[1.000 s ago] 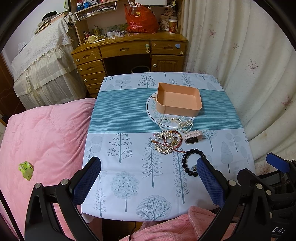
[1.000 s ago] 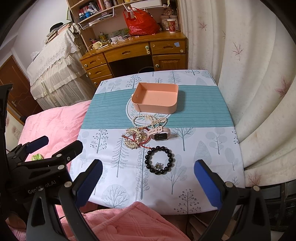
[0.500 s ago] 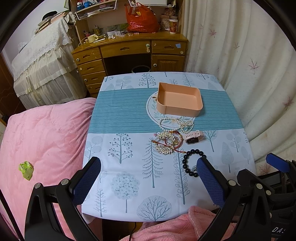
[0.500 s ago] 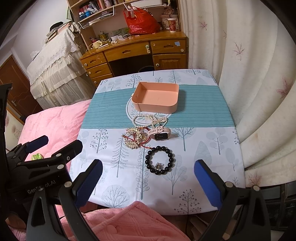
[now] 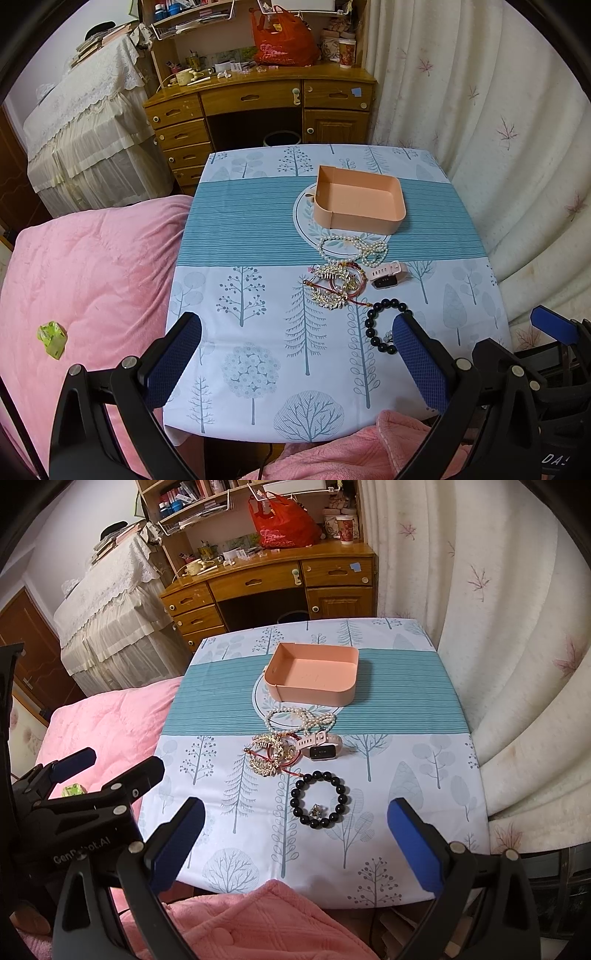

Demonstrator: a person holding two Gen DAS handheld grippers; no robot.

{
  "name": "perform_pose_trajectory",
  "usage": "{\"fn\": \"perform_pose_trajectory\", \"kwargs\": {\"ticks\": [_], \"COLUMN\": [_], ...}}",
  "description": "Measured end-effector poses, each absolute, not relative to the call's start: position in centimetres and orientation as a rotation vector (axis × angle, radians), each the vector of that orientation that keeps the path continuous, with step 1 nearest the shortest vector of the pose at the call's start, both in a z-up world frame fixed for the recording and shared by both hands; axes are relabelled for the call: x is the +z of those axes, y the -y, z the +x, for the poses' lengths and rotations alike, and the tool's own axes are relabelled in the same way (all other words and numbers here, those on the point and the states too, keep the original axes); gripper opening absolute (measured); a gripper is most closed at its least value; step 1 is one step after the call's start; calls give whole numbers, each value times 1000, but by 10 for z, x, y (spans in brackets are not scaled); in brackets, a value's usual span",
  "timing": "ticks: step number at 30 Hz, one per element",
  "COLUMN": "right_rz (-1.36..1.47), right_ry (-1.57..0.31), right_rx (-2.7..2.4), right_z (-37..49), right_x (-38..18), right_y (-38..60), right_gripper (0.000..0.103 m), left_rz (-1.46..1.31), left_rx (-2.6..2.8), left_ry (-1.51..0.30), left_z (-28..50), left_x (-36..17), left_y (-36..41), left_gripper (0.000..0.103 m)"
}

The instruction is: Organize jewelry

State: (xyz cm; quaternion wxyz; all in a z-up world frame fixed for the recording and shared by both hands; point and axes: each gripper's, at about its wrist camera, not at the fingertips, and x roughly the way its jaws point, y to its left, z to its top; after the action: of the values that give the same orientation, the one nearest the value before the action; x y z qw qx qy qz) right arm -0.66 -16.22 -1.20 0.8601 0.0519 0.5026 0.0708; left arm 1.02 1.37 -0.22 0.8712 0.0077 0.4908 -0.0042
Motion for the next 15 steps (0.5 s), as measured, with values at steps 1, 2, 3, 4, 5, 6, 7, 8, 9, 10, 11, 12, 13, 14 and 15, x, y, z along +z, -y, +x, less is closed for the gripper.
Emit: {"fn": "perform_pose_trajectory", "kwargs": {"ticks": [1, 2, 3, 4, 5, 6, 7, 8, 9, 10, 11, 12, 13, 14, 15], "right_rz": [109, 108, 109, 108, 108, 107, 108, 108, 107, 107, 107, 107, 107, 107, 107], "right_ry": [-1055, -1054, -1055, -1055, -1055, -1055, -1055, -1055, -1054, -1054, -1054, -1054, -1055, -1055, -1055], "right_rx": [148, 149, 148, 148, 148, 148, 148, 148, 148, 148, 148, 148, 148, 148, 147], "right_z": [-7, -7, -7, -7, -7, -6, -7, -7, -7, -7, -7, -7, -7, -7, -7], "right_x": [-12, -12, -12, -12, -12, -12, -12, -12, -12, -12, -12, -12, -12, -12, -12], "right_y": [162, 162, 162, 162, 162, 161, 162, 162, 162, 162, 162, 162, 162, 162, 161], "right_gripper": [100, 100, 100, 100, 100, 100, 100, 100, 100, 100, 100, 100, 100, 100, 100], "left_rz": [16, 17, 17, 17, 17, 16, 16, 17, 17, 17, 17, 18, 17, 18, 17], "left_rx": [-9, -8, -8, -8, -8, -8, -9, -8, -7, -8, -7, -7, -7, -7, -8], "left_ry": [-1026, -1025, -1024, -1025, -1025, -1026, -1026, -1026, -1025, -1025, -1025, -1025, -1025, -1025, -1026], "left_z": [10, 10, 10, 10, 10, 10, 10, 10, 10, 10, 10, 11, 10, 10, 10], "left_x": [-2, -2, -2, -2, -2, -2, -2, -2, -2, -2, -2, -2, -3, -2, -2], "left_y": [-13, -13, -13, -13, -13, -14, -13, -13, -13, -13, -13, -14, -14, -14, -14], "left_gripper": [102, 102, 102, 102, 102, 102, 102, 102, 102, 102, 102, 102, 102, 102, 102]}}
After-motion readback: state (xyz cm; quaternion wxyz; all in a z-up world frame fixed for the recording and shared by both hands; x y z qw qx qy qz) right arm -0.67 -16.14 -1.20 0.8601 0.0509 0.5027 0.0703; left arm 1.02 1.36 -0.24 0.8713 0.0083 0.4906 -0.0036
